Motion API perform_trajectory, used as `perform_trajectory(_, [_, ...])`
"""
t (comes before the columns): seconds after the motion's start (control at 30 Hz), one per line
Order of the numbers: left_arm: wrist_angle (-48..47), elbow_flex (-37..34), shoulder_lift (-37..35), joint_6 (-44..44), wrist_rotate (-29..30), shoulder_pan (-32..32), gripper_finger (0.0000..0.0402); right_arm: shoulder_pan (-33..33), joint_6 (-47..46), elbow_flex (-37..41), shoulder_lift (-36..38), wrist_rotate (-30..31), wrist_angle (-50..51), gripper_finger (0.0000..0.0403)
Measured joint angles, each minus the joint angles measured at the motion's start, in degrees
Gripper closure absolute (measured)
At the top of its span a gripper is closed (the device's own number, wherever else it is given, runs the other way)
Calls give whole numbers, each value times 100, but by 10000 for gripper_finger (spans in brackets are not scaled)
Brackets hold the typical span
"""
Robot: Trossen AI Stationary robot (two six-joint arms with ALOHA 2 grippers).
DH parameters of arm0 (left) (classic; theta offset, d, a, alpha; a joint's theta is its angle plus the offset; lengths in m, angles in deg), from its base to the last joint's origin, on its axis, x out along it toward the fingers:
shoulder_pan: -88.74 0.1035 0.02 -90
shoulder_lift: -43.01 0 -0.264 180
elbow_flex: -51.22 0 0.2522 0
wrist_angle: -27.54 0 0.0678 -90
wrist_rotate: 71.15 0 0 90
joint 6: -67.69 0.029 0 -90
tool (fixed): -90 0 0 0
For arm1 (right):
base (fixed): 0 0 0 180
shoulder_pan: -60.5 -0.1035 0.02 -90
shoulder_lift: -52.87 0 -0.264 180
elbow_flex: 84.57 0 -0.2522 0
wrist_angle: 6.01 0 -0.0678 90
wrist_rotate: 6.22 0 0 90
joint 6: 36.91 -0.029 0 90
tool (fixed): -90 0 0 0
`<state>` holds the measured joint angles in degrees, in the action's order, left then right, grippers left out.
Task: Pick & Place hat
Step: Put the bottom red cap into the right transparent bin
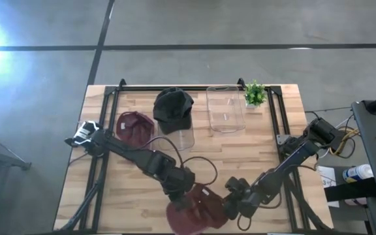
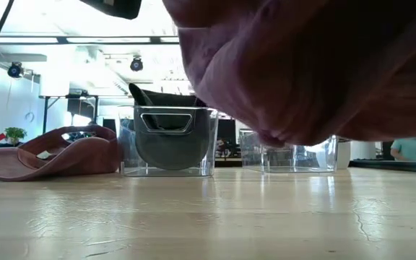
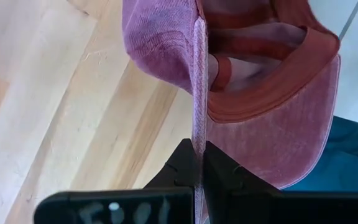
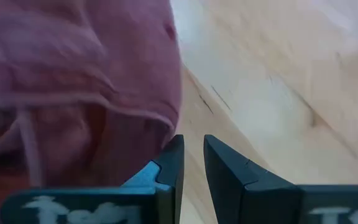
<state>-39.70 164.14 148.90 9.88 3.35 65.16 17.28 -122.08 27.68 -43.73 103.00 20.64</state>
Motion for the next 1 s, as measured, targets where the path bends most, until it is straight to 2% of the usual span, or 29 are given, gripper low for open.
perform_trajectory(0.1, [55,-37,30,36,37,16,395,145,325,-164,23,-25,0,344])
perform_trajectory(0.43, [1319,-584,469,-72,2,58,395,699,1398,-841,23,-553,17,344])
perform_trajectory(0.57, [1303,-590,485,-36,376,60,395,727,1326,-804,-46,-884,211,344])
perform_trajectory(0.73, [1112,-593,370,85,468,65,393,548,1003,-762,-29,-866,1259,344])
perform_trajectory(1.0, [911,-741,369,211,458,54,395,417,973,-762,112,-719,1889,344])
